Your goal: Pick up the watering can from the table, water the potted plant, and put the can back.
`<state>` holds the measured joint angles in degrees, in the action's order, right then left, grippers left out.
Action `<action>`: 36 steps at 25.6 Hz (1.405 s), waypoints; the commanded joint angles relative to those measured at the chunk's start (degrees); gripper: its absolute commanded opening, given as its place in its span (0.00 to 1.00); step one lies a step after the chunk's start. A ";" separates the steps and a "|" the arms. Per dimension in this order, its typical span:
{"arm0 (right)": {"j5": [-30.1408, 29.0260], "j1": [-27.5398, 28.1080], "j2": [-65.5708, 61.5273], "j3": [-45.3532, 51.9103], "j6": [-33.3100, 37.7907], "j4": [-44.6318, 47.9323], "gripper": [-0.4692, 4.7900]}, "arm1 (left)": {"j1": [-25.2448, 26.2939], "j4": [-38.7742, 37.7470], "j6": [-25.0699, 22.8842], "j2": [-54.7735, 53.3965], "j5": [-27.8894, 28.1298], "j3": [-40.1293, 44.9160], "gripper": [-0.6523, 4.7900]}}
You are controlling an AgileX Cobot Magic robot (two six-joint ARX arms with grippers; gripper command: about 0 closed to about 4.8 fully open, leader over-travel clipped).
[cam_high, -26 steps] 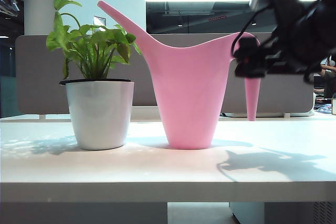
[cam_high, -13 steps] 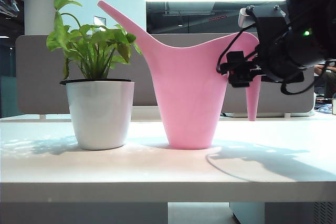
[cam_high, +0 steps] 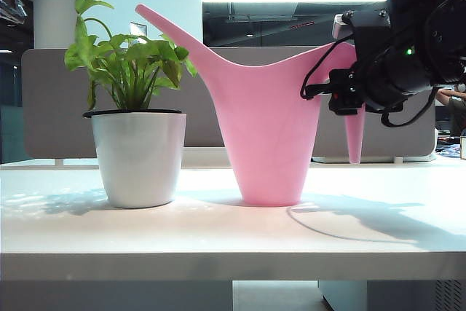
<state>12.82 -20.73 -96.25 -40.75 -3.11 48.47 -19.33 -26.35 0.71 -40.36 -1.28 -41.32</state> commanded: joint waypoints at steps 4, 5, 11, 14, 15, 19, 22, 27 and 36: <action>0.15 0.09 9.31 -8.17 -15.37 -12.92 0.08 | 0.13 0.68 -0.24 0.04 0.00 -0.24 0.13; 0.17 0.09 10.62 -10.05 -17.92 -15.61 0.08 | 0.13 0.68 -0.24 0.04 0.00 -0.24 0.13; 0.11 0.09 16.04 -17.97 -30.95 -20.85 0.08 | 0.13 0.68 -0.24 0.04 0.00 -0.24 0.13; -0.04 0.09 19.85 -22.97 -36.22 -27.74 0.08 | 0.13 0.68 -0.24 0.04 0.00 -0.24 0.13; -0.07 0.09 21.90 -25.59 -39.19 -33.05 0.08 | 0.13 0.68 -0.24 0.04 0.00 -0.24 0.13; -0.98 0.09 25.16 -27.82 -43.52 -35.45 0.08 | 0.13 0.68 -0.24 0.04 0.00 -0.24 0.13; -2.73 -0.02 27.85 -29.22 -48.78 -41.09 0.08 | 0.13 0.68 -0.24 0.04 0.00 -0.24 0.13; -2.27 -0.04 27.82 -29.73 -52.54 -45.64 0.08 | 0.13 0.68 -0.24 0.04 0.00 -0.24 0.13; -2.45 -0.74 27.78 -30.21 -59.21 -44.61 0.08 | 0.13 0.68 -0.24 0.04 0.00 -0.24 0.13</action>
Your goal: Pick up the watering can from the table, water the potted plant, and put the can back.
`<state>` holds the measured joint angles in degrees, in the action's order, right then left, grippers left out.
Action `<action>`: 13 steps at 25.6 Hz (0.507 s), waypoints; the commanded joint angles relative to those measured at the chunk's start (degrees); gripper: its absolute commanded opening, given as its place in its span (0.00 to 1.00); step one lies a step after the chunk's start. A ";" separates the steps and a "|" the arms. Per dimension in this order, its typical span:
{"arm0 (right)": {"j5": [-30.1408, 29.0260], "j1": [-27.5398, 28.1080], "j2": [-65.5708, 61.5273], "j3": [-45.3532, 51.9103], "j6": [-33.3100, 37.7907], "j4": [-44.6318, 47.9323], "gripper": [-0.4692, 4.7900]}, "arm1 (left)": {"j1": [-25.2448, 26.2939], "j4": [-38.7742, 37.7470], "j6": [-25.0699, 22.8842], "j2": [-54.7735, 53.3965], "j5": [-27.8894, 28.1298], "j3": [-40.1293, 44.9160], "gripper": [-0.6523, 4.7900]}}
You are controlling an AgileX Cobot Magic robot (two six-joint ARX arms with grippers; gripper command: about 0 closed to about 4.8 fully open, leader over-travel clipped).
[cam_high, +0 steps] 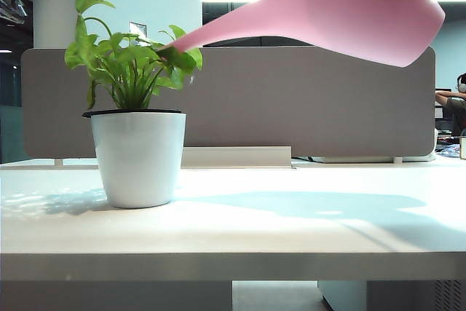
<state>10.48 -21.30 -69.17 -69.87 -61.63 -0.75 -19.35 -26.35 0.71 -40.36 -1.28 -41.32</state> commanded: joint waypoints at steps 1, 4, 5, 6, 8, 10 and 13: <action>-0.13 -0.17 0.70 -1.09 -1.49 5.07 0.08 | 0.15 0.68 -0.24 0.04 -0.02 -0.24 0.13; -0.31 -0.17 0.61 -1.14 -2.97 7.82 0.08 | 0.15 0.68 -0.24 0.04 0.00 -0.22 0.13; -0.28 -0.17 0.61 -1.16 -3.02 8.13 0.08 | 0.15 0.68 -0.24 0.04 0.00 -0.22 0.13; -0.31 -0.17 0.61 -1.16 -3.13 8.37 0.08 | 0.15 0.68 -0.24 0.04 0.00 -0.22 0.13; -0.31 -0.17 0.61 -1.40 -3.37 8.41 0.08 | 0.15 0.68 -0.24 0.04 0.00 -0.22 0.13; -0.55 -0.17 0.46 -1.75 -3.50 8.44 0.08 | 0.15 0.68 -0.24 0.04 0.00 -0.22 0.13; -1.55 -0.17 -0.31 -2.58 -4.98 9.01 0.08 | 0.15 0.68 -0.24 0.04 0.00 -0.22 0.13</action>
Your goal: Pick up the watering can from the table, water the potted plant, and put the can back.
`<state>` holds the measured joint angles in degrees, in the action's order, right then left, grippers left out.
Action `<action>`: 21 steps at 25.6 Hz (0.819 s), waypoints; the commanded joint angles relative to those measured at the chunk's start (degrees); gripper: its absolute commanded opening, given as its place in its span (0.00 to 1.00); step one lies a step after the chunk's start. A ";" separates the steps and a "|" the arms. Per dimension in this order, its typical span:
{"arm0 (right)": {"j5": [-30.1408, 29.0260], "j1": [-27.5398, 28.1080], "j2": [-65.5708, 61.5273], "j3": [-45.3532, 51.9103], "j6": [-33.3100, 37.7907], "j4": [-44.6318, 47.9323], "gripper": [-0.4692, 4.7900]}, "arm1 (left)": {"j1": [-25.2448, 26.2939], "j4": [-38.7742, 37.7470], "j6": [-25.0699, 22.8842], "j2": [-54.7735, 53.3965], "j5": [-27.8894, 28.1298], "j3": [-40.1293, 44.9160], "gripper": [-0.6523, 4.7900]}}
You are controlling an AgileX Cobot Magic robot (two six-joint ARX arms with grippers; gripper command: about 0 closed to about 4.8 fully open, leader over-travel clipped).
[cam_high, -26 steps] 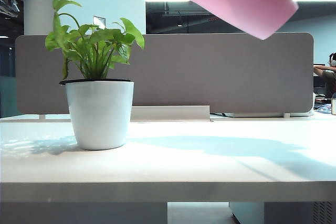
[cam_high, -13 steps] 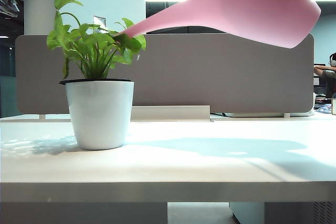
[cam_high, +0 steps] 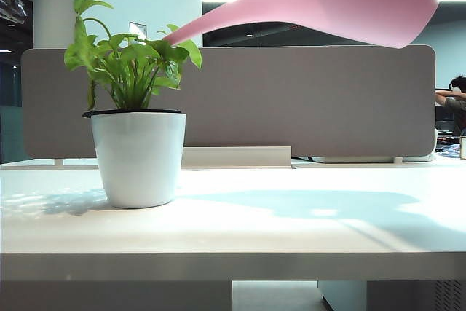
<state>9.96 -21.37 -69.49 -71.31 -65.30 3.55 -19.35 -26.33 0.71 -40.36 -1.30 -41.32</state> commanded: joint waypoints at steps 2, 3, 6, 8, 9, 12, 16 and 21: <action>-1.05 -0.13 -0.37 -1.16 -2.67 5.73 0.08 | 0.15 0.63 -0.24 0.04 0.02 -0.22 0.13; -1.07 -0.15 -0.44 -1.18 -2.62 5.60 0.08 | 0.15 0.66 -0.24 0.04 0.02 -0.22 0.13; -0.94 -0.20 -0.74 -1.18 -0.72 5.29 0.08 | 0.15 0.66 -0.24 0.04 0.02 -0.22 0.13; -0.96 -0.20 -1.03 -1.18 3.08 5.18 0.08 | 0.15 0.66 -0.24 0.04 0.02 -0.22 0.13; -0.87 -0.20 -1.11 -1.14 4.98 5.09 0.08 | 0.15 0.66 -0.24 0.04 0.02 -0.22 0.13; -0.83 -0.20 -1.88 -1.05 9.16 4.87 0.08 | 0.15 0.68 -0.24 0.04 0.02 -0.22 0.13; -0.90 -0.20 -3.82 -1.03 11.82 2.64 0.08 | 0.15 0.66 -0.24 0.04 0.02 -0.22 0.13; -1.16 0.79 -5.66 -0.46 30.56 0.66 0.08 | 0.15 0.68 -0.24 0.04 0.02 -0.22 0.13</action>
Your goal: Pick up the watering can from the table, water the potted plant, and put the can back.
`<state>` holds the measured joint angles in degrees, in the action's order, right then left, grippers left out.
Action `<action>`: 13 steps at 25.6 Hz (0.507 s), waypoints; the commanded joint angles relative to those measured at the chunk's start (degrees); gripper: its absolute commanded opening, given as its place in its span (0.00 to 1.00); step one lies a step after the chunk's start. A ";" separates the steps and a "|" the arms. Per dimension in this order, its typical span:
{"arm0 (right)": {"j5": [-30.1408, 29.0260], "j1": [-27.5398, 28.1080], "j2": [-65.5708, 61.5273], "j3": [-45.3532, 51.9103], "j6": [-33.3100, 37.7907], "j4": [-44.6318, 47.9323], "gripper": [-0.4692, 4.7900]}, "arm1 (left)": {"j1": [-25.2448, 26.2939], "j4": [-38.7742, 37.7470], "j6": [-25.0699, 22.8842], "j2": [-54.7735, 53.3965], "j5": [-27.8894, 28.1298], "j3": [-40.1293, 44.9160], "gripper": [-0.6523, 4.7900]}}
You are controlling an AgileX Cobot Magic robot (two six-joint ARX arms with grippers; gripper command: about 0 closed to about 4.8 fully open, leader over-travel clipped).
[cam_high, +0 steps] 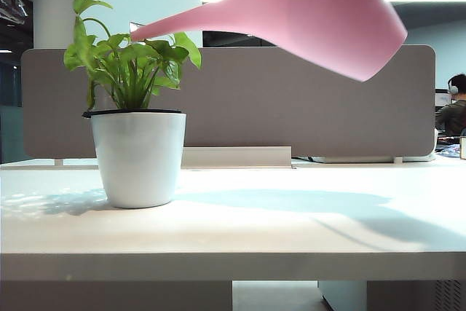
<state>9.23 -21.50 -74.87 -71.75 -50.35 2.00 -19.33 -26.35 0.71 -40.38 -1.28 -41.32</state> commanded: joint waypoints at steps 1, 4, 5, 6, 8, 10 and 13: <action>-1.20 1.40 -0.72 1.07 18.71 3.87 0.08 | 0.13 0.66 -0.24 0.07 0.00 -0.22 0.13; -2.89 2.23 -1.25 9.11 28.98 16.55 0.08 | 0.13 0.68 -0.24 0.09 0.00 -0.22 0.13; -2.78 2.34 -1.44 11.47 31.23 19.87 0.08 | 0.13 0.68 -0.24 0.09 0.00 -0.22 0.13; -2.73 2.56 -1.49 14.56 34.10 23.58 0.08 | 0.13 0.70 -0.24 0.09 0.00 -0.22 0.13; -2.73 3.45 -2.86 22.53 41.31 34.62 0.08 | 0.13 0.68 -0.24 0.09 0.00 -0.22 0.13; -2.32 3.91 -4.92 26.69 44.85 41.68 0.08 | 0.13 0.68 -0.24 0.09 0.00 -0.22 0.13; -2.14 4.52 -9.46 30.95 46.90 50.49 0.08 | 0.13 0.68 -0.24 0.09 0.00 -0.22 0.13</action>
<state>6.66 -16.99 -83.42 -41.12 -6.31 43.42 -19.33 -26.35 0.71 -40.38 -1.30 -41.32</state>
